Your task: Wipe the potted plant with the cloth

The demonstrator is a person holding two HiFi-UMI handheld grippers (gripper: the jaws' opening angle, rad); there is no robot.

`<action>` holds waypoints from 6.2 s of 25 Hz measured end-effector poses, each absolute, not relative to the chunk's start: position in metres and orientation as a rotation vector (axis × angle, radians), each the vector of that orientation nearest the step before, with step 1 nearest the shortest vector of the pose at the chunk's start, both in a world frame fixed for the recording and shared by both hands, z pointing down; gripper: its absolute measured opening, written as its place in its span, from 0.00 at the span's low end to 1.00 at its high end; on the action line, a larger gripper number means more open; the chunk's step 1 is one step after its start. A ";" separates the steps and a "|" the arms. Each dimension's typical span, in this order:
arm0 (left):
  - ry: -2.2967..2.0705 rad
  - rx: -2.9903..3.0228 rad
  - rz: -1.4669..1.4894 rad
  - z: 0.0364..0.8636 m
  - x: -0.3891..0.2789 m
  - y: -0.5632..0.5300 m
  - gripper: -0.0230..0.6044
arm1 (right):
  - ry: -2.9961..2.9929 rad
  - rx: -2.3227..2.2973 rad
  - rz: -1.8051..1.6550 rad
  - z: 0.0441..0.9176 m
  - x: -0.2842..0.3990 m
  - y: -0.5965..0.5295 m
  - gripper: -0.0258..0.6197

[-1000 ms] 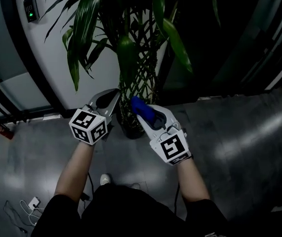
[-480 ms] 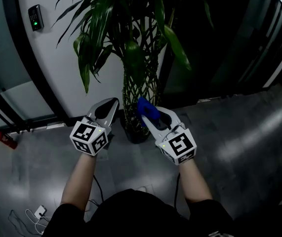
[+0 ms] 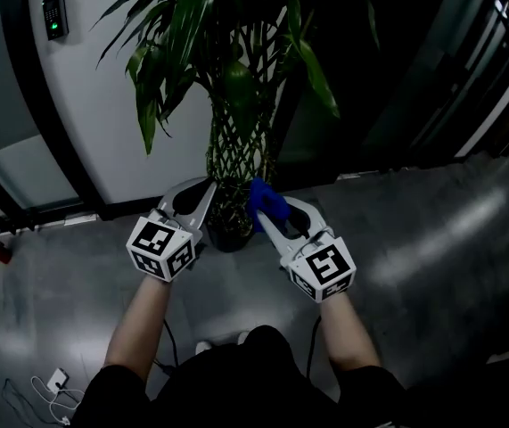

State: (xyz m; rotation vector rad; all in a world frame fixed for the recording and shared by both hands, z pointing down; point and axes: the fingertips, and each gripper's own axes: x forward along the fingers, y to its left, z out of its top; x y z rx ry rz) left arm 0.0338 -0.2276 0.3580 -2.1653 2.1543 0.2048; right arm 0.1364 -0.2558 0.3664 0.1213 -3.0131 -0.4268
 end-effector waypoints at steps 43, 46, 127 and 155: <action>2.323 -1.745 0.133 0.208 0.031 -0.430 0.05 | -3.196 -0.140 -1.432 0.089 0.102 -0.446 0.21; 2.322 -1.740 0.140 0.206 0.029 -0.429 0.05 | -3.115 -0.179 -1.503 0.099 0.088 -0.431 0.21; 2.503 -1.718 0.181 0.296 0.131 -0.345 0.05 | -3.236 -0.282 -0.603 0.290 0.204 -0.439 0.21; 2.727 -1.489 0.434 0.376 0.270 -0.098 0.05 | -3.318 -0.359 0.340 0.346 0.394 -0.305 0.21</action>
